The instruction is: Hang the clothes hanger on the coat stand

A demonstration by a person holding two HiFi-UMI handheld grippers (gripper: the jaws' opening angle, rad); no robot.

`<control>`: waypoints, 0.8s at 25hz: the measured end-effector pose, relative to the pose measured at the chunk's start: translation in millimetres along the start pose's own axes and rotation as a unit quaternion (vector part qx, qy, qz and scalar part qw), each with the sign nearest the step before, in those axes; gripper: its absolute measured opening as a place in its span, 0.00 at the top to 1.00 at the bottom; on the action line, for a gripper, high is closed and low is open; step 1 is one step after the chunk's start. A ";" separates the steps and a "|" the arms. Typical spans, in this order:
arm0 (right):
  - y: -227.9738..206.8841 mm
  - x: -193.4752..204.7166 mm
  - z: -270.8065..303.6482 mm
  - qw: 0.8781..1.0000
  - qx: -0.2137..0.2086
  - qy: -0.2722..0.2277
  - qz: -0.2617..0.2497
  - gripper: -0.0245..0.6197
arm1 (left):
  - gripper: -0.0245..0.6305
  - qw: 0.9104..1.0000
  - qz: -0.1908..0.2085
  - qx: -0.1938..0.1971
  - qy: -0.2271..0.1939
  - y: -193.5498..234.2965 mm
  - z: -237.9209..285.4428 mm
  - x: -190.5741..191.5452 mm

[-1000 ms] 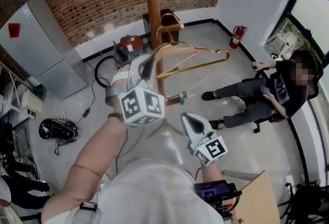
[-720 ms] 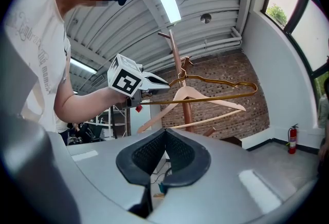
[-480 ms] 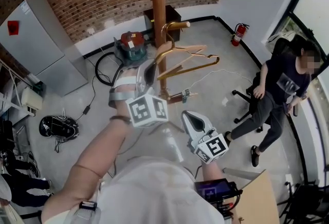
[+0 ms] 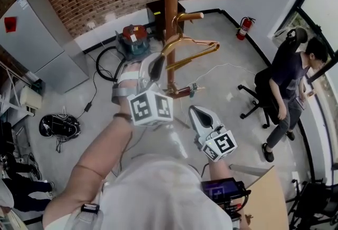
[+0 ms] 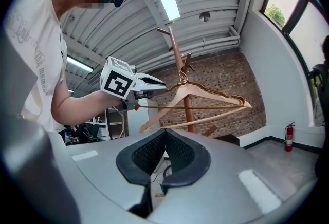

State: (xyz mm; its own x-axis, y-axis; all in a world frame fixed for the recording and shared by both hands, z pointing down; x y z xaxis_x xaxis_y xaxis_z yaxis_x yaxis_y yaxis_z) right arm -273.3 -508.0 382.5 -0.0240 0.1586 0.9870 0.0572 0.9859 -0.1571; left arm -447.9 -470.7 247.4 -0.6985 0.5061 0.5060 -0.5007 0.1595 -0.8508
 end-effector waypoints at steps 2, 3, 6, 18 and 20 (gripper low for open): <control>3.6 0.9 0.0 1.000 0.004 0.001 -0.001 0.94 | 0.89 1.000 -0.011 0.003 -0.005 2.8 -6.1 1.4; 6.0 1.7 0.4 1.000 0.006 0.001 -0.002 0.94 | 0.89 1.000 -0.014 0.004 -0.008 3.6 -9.4 3.1; 13.5 2.6 1.9 1.000 0.013 0.001 -0.002 0.94 | 0.89 0.999 -0.027 0.007 -0.019 6.7 -22.7 7.1; 29.6 -1.5 -11.5 0.996 0.088 0.003 0.000 0.94 | 0.94 0.956 -0.218 0.149 -0.126 -9.1 -88.4 17.5; 30.1 -5.4 -12.2 0.995 0.097 0.000 0.000 0.94 | 0.95 0.939 -0.258 0.168 -0.153 -6.8 -95.1 19.3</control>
State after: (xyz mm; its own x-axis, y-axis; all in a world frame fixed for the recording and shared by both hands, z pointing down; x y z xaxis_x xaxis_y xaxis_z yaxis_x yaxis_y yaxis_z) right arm -259.3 -479.7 372.9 -0.0246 0.1576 0.9872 -0.1360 0.9778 -0.1595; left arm -409.4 -381.4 249.4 -0.4075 0.1590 0.8993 -0.9098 0.0143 -0.4148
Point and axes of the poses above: the fingertips, and each gripper's own axes: z forward along the fingers, y to its left, x out of its underside, the point moved 6 cm from there along -z, backward along the fingers, and after that the axes turned 1 degree about -x, right-handed, at the moved point
